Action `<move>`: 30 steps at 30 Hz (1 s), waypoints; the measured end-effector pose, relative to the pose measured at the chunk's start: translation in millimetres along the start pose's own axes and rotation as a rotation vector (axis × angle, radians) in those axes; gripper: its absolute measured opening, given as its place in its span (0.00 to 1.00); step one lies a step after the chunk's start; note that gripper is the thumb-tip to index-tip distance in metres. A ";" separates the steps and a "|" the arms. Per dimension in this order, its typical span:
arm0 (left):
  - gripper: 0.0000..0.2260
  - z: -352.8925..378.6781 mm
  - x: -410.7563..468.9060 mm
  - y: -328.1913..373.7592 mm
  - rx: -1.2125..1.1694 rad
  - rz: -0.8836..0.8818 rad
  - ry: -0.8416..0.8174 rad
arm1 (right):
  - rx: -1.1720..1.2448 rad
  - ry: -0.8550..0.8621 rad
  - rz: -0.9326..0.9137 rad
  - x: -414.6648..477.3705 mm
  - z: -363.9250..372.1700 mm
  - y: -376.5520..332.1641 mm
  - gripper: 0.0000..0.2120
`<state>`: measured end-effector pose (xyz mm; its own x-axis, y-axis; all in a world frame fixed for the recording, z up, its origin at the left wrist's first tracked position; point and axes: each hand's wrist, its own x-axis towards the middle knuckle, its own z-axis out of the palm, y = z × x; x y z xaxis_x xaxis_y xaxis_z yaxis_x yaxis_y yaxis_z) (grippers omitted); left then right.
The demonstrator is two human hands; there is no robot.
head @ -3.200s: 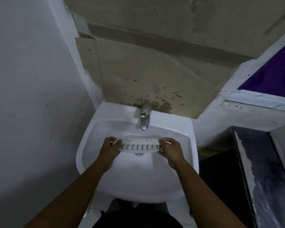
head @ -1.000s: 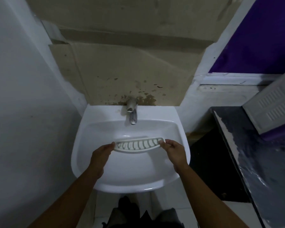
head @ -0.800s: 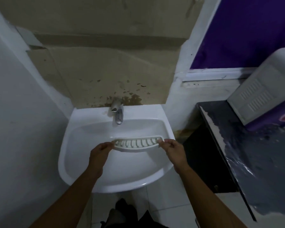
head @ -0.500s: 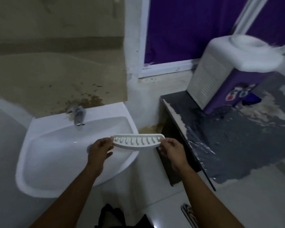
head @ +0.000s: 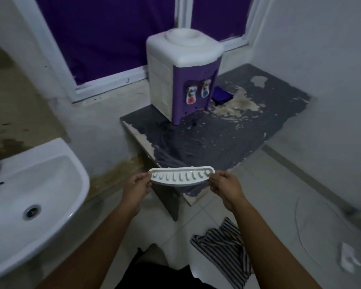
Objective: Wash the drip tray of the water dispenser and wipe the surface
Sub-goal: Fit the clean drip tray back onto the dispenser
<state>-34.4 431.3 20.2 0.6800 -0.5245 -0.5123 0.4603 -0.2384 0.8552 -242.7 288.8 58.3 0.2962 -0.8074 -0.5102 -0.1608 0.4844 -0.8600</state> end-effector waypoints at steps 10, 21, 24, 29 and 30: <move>0.04 121.9 33.6 -10.5 0.084 -0.029 -0.160 | 0.120 0.123 0.084 62.7 -96.0 -15.3 0.03; 0.03 207.8 85.5 -4.6 0.044 -0.080 -0.081 | 0.068 0.120 0.134 164.0 -139.0 -67.5 0.02; 0.02 219.8 92.9 -2.9 0.054 -0.086 -0.041 | 0.044 0.094 0.140 184.3 -144.4 -78.5 0.01; 0.02 240.4 111.9 6.1 0.010 -0.071 0.043 | 0.000 0.004 0.154 227.6 -140.0 -99.0 0.05; 0.02 244.9 116.6 8.0 0.011 -0.074 0.067 | -0.011 -0.007 0.155 239.0 -137.5 -101.8 0.06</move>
<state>-91.1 168.1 -13.3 0.6813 -0.4496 -0.5777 0.5045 -0.2835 0.8155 -285.0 0.2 22.0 0.2734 -0.7209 -0.6368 -0.2157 0.5992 -0.7710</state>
